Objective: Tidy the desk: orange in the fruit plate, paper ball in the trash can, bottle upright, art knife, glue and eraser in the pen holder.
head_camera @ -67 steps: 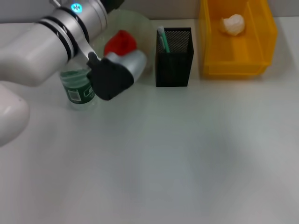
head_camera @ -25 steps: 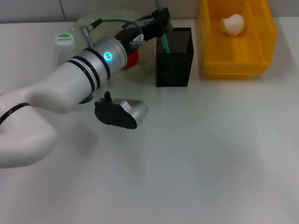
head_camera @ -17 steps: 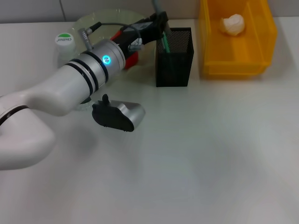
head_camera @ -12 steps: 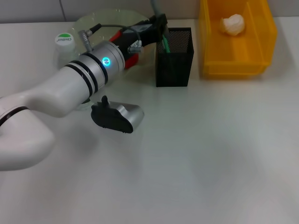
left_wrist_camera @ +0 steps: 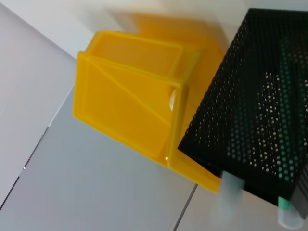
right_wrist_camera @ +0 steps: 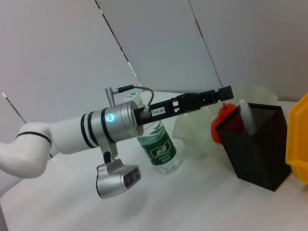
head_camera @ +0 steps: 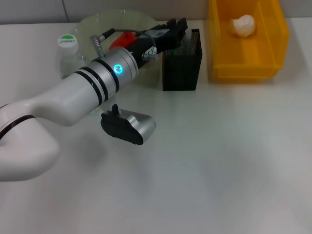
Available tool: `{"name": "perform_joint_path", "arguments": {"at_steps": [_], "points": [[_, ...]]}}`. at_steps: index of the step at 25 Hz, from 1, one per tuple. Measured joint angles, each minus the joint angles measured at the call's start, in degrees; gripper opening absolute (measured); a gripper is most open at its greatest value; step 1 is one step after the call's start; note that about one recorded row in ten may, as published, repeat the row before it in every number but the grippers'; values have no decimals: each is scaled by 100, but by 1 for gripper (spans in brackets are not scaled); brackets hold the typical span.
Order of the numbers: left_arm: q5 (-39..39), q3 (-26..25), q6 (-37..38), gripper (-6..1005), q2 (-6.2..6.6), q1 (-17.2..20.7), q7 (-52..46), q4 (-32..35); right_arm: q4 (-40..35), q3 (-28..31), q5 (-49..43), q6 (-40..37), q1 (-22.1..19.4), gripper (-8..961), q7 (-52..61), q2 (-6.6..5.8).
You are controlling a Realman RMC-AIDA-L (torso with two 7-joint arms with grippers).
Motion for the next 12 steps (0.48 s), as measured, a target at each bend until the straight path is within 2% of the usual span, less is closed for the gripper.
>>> {"name": "perform_joint_path", "arguments": {"at_steps": [9, 10, 11, 12], "points": [[-9, -17, -81, 239, -3, 19, -348, 33, -1, 6, 0, -2, -9, 685, -44, 5], [-9, -17, -81, 331, -3, 19, -348, 33, -1, 6, 0, -2, -9, 686, -44, 5], [-152, -93, -160, 423, 17, 197, -1032, 412, -1, 9, 1, -5, -9, 686, -72, 6], [-208, -118, -159, 424, 24, 251, -1135, 521, -1, 9, 1, -5, -9, 686, -72, 6]]}}
